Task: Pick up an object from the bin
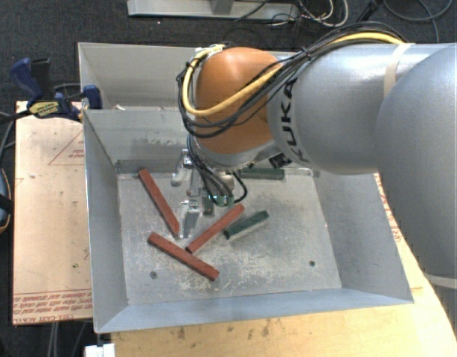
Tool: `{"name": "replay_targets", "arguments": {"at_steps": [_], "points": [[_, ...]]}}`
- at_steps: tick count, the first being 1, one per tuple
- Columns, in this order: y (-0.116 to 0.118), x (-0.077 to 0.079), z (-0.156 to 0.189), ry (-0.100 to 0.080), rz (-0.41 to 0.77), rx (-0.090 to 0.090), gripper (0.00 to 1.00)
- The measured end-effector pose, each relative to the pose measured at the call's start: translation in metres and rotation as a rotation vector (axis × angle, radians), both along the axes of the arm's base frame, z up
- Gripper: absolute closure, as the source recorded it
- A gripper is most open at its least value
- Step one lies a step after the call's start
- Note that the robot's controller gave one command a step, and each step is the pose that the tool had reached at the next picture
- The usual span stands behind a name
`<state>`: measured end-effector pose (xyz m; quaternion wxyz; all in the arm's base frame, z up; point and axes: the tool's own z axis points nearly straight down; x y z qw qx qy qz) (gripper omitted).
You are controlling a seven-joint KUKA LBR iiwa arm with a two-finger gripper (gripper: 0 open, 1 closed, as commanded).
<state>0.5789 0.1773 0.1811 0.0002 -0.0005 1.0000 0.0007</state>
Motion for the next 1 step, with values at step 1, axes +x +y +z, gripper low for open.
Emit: {"name": "replay_targets", "arguments": {"at_steps": [1], "points": [[-0.0143,-0.015,-0.0431,-0.005,0.07,0.001,0.0]]}}
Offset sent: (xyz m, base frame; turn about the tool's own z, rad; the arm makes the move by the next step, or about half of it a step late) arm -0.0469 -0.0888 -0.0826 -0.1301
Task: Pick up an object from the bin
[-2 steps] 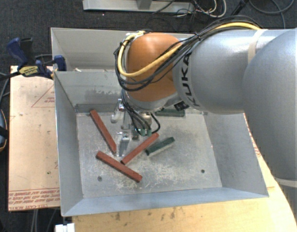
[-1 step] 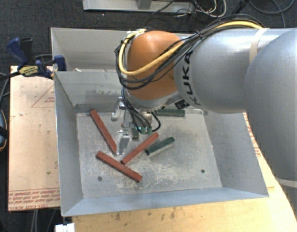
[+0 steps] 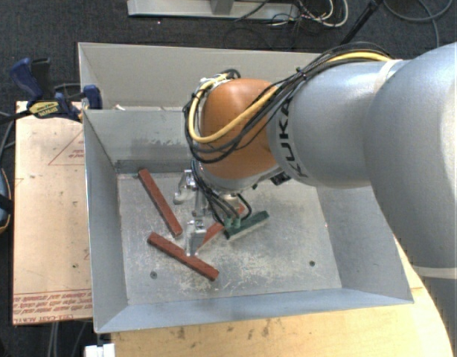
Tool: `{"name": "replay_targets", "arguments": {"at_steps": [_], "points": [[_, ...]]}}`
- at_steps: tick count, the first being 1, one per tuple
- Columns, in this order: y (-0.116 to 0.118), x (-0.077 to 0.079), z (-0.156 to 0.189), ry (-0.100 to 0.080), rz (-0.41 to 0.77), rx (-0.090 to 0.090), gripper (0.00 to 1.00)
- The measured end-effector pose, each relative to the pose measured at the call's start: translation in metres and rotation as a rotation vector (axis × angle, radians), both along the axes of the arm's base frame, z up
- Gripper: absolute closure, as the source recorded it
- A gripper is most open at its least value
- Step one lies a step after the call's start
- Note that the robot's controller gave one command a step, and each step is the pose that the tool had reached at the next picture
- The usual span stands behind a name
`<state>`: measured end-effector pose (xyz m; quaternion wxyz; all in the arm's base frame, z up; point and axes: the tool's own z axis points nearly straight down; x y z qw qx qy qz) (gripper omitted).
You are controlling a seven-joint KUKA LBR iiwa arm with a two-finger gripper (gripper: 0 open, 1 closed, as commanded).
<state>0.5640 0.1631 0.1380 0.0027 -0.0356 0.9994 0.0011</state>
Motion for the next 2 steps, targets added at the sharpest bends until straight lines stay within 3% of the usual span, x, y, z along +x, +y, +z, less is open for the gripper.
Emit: {"name": "replay_targets", "arguments": {"at_steps": [1,2], "points": [[-0.051,-0.023,-0.029,0.006,0.048,-0.001,0.0],[-0.068,-0.032,-0.045,0.004,0.0,-0.006,0.0]]}}
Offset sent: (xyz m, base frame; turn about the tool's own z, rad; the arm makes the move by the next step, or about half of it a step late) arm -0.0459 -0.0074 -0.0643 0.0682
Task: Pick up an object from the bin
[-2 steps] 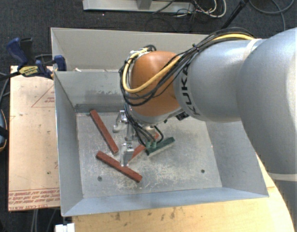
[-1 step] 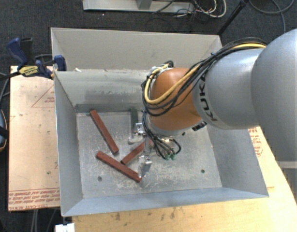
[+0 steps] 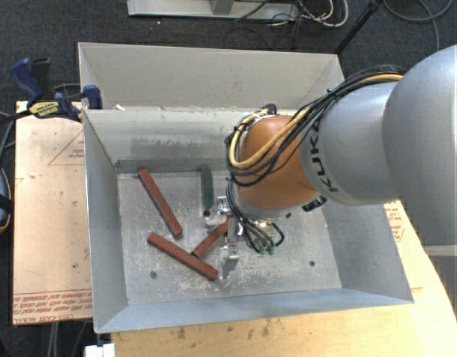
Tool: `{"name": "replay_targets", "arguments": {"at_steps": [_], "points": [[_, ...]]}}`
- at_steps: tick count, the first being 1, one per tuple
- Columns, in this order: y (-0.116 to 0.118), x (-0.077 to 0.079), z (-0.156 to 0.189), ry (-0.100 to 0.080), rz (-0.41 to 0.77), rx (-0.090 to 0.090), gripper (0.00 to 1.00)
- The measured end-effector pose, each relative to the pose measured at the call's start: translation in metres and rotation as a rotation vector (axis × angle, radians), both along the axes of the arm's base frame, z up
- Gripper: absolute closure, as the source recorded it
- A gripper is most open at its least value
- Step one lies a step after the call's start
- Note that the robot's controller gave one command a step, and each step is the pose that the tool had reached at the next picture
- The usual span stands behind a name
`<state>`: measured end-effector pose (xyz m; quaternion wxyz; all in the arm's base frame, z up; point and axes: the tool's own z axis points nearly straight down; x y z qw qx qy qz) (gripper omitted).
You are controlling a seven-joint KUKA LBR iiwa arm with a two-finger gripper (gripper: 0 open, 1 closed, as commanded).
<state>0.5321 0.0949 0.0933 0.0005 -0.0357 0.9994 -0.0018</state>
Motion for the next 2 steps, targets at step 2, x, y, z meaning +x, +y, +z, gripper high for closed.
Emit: {"name": "replay_targets", "arguments": {"at_steps": [2], "points": [[-0.0067,0.0764,-0.0106,-0.002,0.326,0.022,1.0]]}}
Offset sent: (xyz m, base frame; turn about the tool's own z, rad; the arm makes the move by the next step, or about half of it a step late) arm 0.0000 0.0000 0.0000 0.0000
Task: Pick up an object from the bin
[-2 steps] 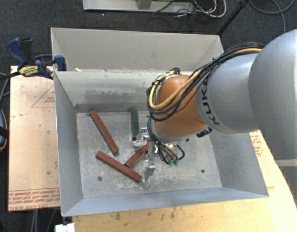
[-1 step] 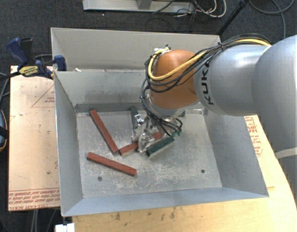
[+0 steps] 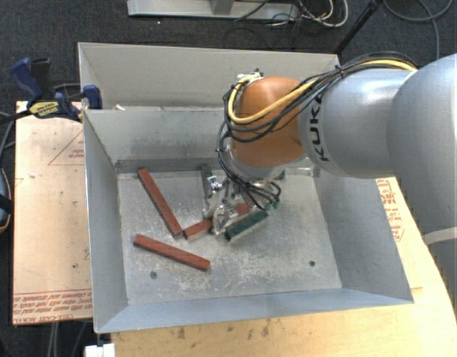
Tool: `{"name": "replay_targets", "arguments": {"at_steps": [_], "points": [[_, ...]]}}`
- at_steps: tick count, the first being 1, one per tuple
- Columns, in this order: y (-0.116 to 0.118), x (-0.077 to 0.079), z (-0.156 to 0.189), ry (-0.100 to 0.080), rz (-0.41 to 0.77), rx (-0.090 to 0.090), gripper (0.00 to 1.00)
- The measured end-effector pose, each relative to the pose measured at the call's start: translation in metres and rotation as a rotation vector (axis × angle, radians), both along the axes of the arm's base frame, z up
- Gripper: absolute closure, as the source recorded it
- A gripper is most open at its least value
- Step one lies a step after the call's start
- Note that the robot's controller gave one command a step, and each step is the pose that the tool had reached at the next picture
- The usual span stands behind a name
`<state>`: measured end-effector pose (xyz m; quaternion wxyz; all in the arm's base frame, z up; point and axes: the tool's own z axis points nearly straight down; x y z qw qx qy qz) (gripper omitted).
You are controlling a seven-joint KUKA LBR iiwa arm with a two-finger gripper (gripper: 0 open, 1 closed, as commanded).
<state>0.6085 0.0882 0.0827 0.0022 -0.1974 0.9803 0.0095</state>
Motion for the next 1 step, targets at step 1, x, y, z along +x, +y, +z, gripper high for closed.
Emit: {"name": "replay_targets", "arguments": {"at_steps": [1], "points": [[-0.0093,-0.0036,0.1676,-0.008,0.073,-0.017,1.0]]}}
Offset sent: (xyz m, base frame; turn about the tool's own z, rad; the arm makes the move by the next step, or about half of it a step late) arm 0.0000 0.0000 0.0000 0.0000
